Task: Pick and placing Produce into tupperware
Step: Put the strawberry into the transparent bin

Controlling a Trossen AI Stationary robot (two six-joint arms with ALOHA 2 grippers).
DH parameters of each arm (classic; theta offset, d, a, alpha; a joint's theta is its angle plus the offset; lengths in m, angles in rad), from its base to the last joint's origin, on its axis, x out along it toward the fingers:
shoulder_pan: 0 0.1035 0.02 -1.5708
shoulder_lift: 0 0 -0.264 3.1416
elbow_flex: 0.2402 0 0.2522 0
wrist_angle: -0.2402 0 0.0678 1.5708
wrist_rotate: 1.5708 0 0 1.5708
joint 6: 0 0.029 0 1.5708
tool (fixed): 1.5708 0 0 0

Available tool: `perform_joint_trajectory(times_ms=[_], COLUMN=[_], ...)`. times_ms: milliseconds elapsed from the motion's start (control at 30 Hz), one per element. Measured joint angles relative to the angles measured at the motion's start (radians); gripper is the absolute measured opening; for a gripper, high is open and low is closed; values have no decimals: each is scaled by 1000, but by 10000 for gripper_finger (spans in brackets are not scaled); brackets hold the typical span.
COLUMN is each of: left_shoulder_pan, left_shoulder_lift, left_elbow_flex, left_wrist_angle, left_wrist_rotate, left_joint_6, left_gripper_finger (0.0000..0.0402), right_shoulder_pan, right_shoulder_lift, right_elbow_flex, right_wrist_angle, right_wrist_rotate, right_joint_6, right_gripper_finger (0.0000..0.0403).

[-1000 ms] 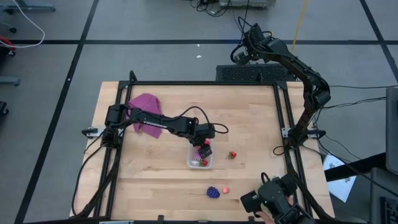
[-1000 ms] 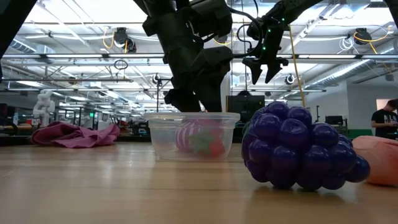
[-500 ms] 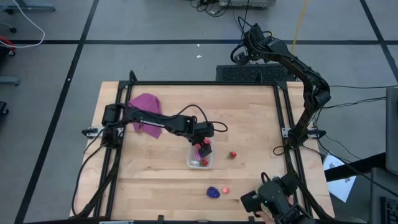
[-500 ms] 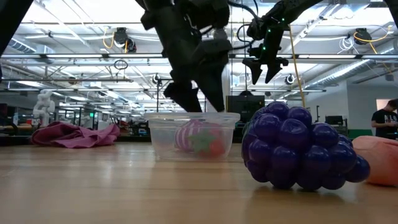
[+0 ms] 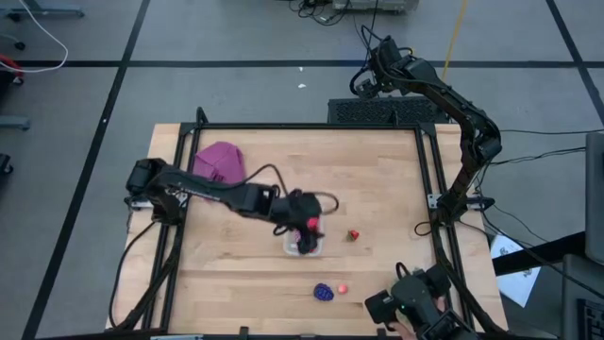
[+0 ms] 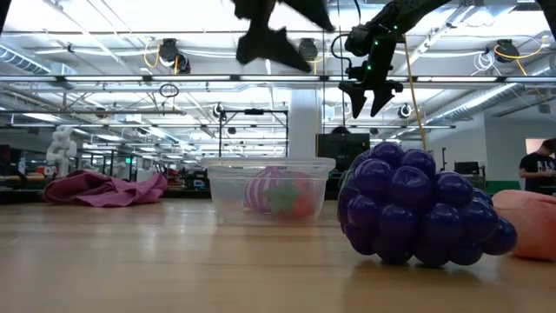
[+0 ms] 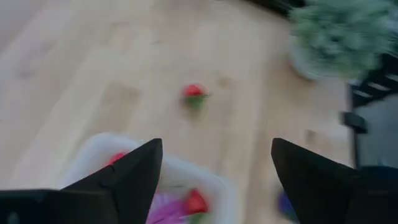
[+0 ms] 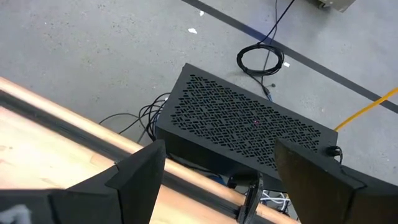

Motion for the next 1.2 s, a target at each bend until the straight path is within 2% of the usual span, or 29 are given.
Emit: perform_joint_trajectory(times_ms=[167, 233, 367, 533, 633, 733, 833, 900, 1067, 1200], left_shoulder_pan=[-81, -97, -107, -97, -91, -90, -81, -73, -48, -48], left_shoulder_lift=[2, 2, 2, 2, 2, -27, -93, -158, -373, -518], left_elbow_flex=[-1, -1, -1, -1, -1, -5, -31, -72, -230, -374], left_wrist_angle=[-82, -148, -321, -550, -702, -850, -913, -931, -925, -909], left_wrist_rotate=[-17, -37, -70, -90, -176, -306, -444, -483, -466, -444], left_joint_6=[10, 9, -5, -27, -40, -80, -139, -162, -253, -344], left_gripper_finger=[288, 283, 275, 277, 280, 277, 274, 274, 273, 273], right_shoulder_pan=[4, 6, 22, 79, 131, 193, 255, 296, 400, 495], right_shoulder_lift=[0, 0, 0, 0, 0, 0, 0, 0, 0, 0], right_elbow_flex=[0, 0, 0, 0, 0, 0, 0, 0, 0, 0], right_wrist_angle=[-73, -124, -211, -233, -224, -221, -221, -222, -257, -385], right_wrist_rotate=[-5, -38, -124, -161, -161, -164, -167, -166, -166, -187], right_joint_6=[-36, -66, -83, -80, -86, -107, -115, -116, -109, -99], right_gripper_finger=[293, 293, 293, 293, 293, 293, 293, 293, 293, 293])
